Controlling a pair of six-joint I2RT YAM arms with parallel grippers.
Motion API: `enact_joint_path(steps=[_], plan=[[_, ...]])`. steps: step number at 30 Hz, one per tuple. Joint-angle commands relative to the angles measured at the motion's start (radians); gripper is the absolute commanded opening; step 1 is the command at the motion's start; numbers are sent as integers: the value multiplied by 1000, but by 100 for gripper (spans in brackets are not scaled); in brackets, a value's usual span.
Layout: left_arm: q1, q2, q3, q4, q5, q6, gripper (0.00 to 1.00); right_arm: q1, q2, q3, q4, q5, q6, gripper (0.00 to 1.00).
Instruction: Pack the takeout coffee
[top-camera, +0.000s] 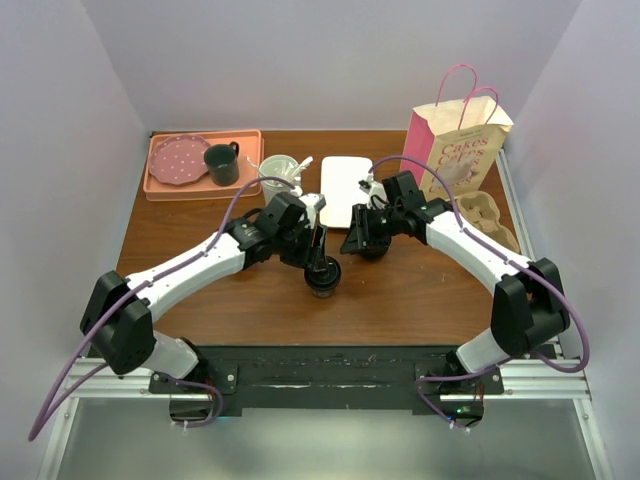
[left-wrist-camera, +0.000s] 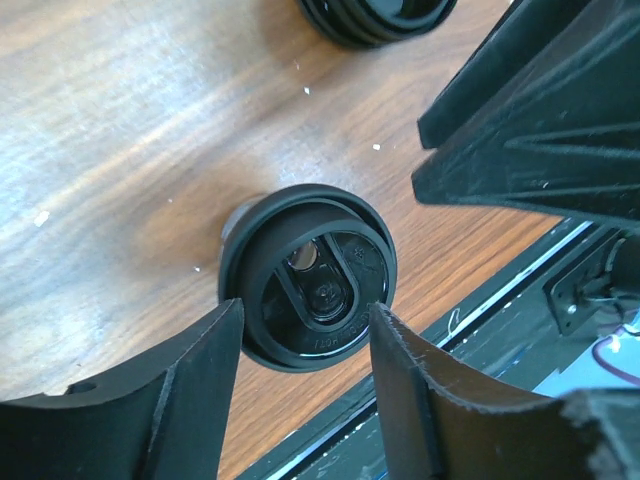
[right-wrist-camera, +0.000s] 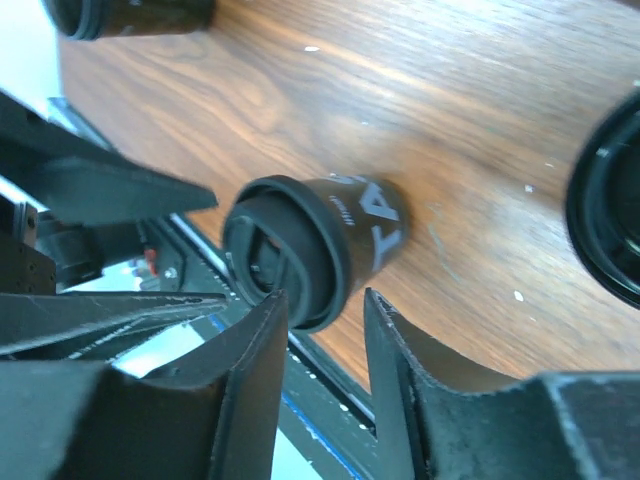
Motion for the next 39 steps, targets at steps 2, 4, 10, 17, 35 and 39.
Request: enact_joint_path(steps=[2,4,10,17,35,39], plan=[[-20,25,32,10,-22,4,57,2,-35,-3,-9,43,-13,36],[-21,45,29,12,-15,4,56,3,-37,-21,15,43,-7,35],[-23,78,-10,33,-12,4,56,5,-9,-52,63,29,-15,34],[-23,85,-28,58,-3,35,57,5,59,21,28,-34,-81,34],[-27,-82,17,-19,40,-69,68,5,-99,-55,-28,29,-65,34],[-30,-134,-72,-4,54,-157,70,3,-109,-51,-54,54,-90,35]])
